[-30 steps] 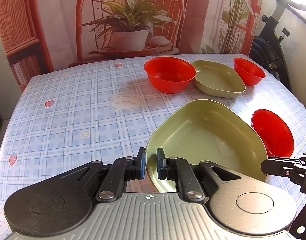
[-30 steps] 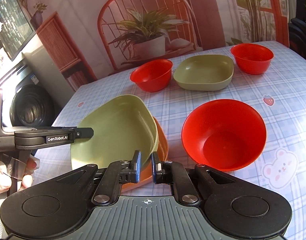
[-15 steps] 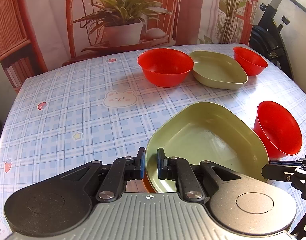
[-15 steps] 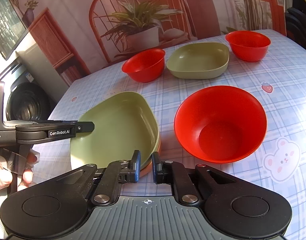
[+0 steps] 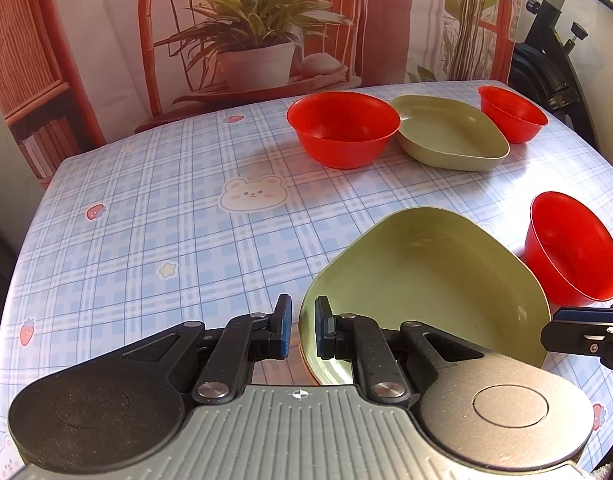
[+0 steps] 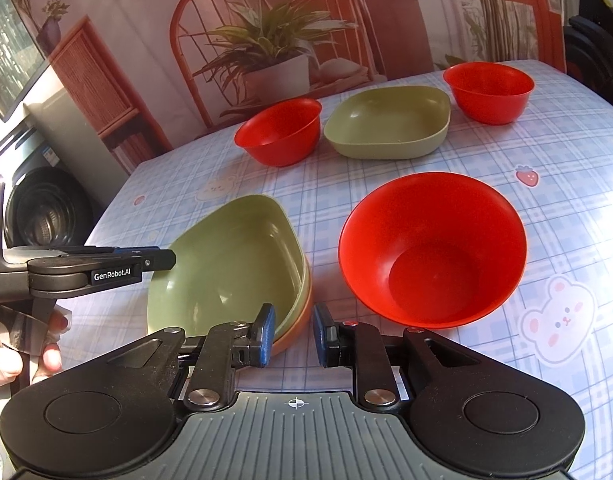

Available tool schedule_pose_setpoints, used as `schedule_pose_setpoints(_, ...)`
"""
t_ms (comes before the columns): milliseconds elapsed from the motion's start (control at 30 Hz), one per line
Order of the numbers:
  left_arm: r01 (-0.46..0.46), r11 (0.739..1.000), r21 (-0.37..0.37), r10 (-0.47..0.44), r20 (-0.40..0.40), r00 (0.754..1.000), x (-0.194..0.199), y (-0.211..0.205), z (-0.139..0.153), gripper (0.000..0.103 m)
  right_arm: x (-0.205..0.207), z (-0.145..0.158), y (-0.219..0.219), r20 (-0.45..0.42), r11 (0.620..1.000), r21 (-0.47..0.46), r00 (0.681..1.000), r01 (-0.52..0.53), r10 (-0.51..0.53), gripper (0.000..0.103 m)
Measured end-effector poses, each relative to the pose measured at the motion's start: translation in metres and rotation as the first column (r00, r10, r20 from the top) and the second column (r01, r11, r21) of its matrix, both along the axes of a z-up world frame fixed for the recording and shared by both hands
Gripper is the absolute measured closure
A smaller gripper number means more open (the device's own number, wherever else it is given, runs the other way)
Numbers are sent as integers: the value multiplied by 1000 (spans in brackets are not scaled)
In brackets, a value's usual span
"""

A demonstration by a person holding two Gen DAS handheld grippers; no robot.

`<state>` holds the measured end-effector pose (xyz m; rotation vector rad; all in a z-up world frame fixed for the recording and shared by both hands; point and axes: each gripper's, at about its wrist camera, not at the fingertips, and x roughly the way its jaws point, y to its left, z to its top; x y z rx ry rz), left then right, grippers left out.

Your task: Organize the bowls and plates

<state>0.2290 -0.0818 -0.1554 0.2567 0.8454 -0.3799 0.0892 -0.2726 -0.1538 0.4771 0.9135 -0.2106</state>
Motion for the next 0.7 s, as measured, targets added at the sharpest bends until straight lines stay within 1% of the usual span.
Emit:
schedule_pose_setpoints(33,-7,1000,-1,7,2,1000,0,1,1,90,0,0,0,4,1000,-5,1000,4,-4,91)
schedule_pose_setpoints(100,-18,1000,-6,18,3,1000,-1,2,1,90,-1,0,-1,19,1000,-1,1000,2,-2,95)
schedule_pose_setpoints(200,-38,999,-22,38,-2,999,-1,6,1,90,-1,0,-1,26,1000,0,1000,-3,3,98)
schedule_pose_setpoints(267,-43,999,-28,43,-5,999,-1,7,0,88,-1,-2,-2,23,1000,12,1000,-2,2,98)
schedule_pose_setpoints(700,-55,998,-41,55,-5,999,-1,7,-2,87,-4,-7,-5,29,998,55,999,17,-18,98)
